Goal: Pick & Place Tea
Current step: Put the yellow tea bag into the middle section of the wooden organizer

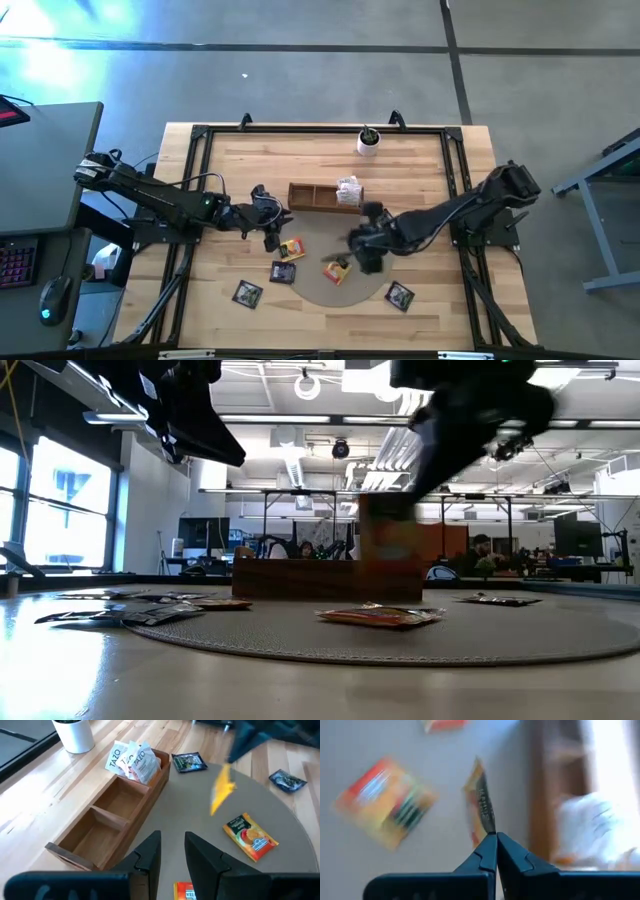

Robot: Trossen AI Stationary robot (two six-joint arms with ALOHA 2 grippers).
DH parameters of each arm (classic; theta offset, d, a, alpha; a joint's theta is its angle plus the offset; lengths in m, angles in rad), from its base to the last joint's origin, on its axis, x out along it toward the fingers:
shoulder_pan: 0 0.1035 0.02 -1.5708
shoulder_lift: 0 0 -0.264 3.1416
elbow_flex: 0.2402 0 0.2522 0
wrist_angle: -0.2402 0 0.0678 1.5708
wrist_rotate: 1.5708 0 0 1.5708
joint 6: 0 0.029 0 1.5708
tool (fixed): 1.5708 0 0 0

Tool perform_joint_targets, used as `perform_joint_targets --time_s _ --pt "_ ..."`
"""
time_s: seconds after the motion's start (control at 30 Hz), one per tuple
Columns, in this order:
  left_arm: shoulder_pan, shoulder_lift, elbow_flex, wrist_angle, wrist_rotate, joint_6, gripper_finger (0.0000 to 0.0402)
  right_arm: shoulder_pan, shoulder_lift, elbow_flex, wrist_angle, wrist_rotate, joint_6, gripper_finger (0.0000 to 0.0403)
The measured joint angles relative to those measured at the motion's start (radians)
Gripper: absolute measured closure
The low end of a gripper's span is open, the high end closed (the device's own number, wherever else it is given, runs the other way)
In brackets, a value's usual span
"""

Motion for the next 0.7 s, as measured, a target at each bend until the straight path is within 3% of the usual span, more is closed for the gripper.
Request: perform_joint_targets --time_s 0.17,0.33,0.5,0.7 --pt "0.0 -0.044 0.0 0.0 0.0 0.032 0.0316 -0.082 0.004 -0.075 0.329 0.105 -0.066 0.04" --pt "0.0 -0.07 0.0 0.001 -0.003 0.059 0.0316 -0.196 0.006 -0.083 0.404 0.166 -0.109 0.0401" --pt "0.0 -0.07 0.0 0.0 -0.003 0.061 0.0316 -0.314 0.005 -0.082 0.403 0.023 -0.143 0.0402" --pt "0.0 -0.07 0.0 -0.015 -0.003 0.061 0.0316 -0.376 0.005 -0.082 0.394 -0.081 -0.176 0.0402"
